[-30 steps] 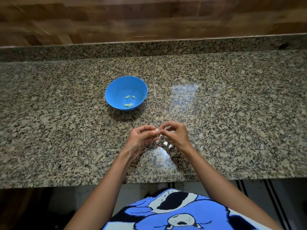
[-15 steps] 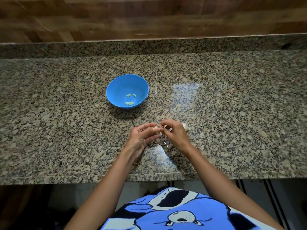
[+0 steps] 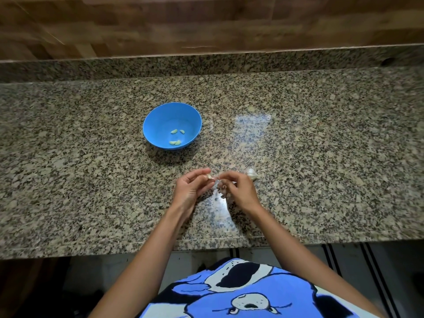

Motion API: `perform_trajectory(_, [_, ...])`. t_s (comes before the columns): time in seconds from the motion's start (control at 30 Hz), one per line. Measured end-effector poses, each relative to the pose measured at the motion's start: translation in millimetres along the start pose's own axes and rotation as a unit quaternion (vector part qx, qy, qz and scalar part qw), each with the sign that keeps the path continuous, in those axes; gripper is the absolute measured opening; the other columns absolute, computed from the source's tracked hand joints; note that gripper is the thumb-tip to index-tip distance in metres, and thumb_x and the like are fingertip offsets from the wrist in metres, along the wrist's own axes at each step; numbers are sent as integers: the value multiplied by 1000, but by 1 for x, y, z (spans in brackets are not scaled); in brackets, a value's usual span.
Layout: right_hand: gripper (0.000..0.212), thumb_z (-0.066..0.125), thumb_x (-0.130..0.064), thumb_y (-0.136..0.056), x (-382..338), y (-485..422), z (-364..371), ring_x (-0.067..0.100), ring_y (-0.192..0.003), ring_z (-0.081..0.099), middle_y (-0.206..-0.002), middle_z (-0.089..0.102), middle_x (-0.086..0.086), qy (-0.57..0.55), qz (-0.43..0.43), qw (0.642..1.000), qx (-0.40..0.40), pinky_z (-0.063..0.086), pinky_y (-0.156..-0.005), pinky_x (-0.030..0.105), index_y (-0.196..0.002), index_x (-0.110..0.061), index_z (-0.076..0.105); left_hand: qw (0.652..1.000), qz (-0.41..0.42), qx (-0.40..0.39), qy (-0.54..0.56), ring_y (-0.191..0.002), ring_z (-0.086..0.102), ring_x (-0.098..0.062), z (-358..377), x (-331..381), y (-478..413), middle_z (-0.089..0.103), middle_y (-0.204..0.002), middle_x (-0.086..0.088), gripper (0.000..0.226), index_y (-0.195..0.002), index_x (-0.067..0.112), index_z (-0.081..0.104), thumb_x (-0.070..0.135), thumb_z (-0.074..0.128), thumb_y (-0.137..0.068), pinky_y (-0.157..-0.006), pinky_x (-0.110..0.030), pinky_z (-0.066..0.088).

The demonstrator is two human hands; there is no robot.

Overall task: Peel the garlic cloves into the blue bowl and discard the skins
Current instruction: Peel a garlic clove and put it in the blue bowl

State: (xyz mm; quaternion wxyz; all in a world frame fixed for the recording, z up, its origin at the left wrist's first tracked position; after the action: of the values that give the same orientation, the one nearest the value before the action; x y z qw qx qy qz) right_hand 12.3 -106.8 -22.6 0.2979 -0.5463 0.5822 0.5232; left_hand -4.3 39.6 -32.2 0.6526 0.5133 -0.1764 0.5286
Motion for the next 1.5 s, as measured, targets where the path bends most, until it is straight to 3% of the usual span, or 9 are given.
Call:
perform_trajectory(0.27, [14,65,-15,-85,1,2,3,15,-49,59,-68,69,7,-119,57,991,-17,47,-43,21,-90,-3,70,980,85,-24,-180,-84,71,-20,13,4,3,73,-96,-9,26,-103,8,68,-2,69,-79,-72,-25,58])
perform_trajectory(0.5, [10,63,-13,-86,-12,7,-2,19,-57,59,-71,68,11,44,-32,998,-7,52,-54,31,-88,-7,71,959,90,-77,-257,-65,63,-10,16,6,-2,71,-75,-6,7,-85,0,71,4,70,-79,-62,-19,51])
perform_trajectory(0.77, [13,53,0,-89,8,23,19,12,-53,60,-66,65,9,-409,231,880,-66,53,-52,18,-83,3,64,966,61,-118,-220,-72,61,-18,17,5,-7,68,-77,-9,8,-85,-2,68,5,65,-82,-72,-27,52])
perform_trajectory(0.87, [12,58,-6,-88,-6,12,1,10,-47,55,-65,65,7,-19,24,1000,3,46,-48,15,-83,-2,69,974,13,-57,-217,-60,57,-13,12,-4,-8,66,-72,-10,12,-86,-3,70,7,66,-83,-57,-18,49])
perform_trajectory(0.93, [18,54,-4,-90,-24,9,4,11,-46,52,-63,64,6,230,-129,964,21,44,-48,14,-84,-3,70,979,-37,-20,-198,-57,55,-12,7,-10,-9,65,-72,-11,13,-89,-4,69,7,64,-85,-52,-15,46])
perform_trajectory(1.0, [20,52,-3,-91,-26,7,7,12,-47,51,-59,61,4,271,-152,950,10,45,-50,17,-81,-3,70,980,-57,-13,-188,-57,55,-11,6,-12,-8,65,-73,-10,15,-92,-5,68,7,64,-86,-51,-15,46])
perform_trajectory(1.1, [14,57,-5,-89,-12,6,2,13,-49,56,-58,63,4,-72,41,996,13,48,-48,17,-87,3,68,988,-20,-36,-148,-59,56,-10,7,-3,-8,66,-73,-8,15,-94,-5,68,5,62,-85,-55,-17,48])
perform_trajectory(1.2, [14,54,2,-88,1,20,18,15,-47,62,-57,65,9,-420,249,872,-12,55,-51,21,-79,6,64,990,9,-63,-123,-62,61,-11,14,5,-6,69,-75,-7,15,-95,-4,68,3,63,-83,-63,-20,53])
perform_trajectory(1.5, [11,59,-5,-88,1,14,8,16,-58,63,-69,67,9,-299,157,941,2,56,-60,22,-89,1,67,997,-11,-43,-66,-80,70,-26,9,2,-2,71,-93,-20,33,-109,3,62,-6,67,-78,-69,-27,59])
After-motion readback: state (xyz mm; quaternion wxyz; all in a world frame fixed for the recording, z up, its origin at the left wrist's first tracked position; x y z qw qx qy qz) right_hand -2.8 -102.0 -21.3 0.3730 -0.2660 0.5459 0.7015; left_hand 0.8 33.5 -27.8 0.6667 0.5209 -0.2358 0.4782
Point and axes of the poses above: each hand's wrist, its own y-axis away from the middle knuckle, its own z-axis out of the palm, x = y × z, the point moved 7 cm from there along -y, towards the middle knuckle
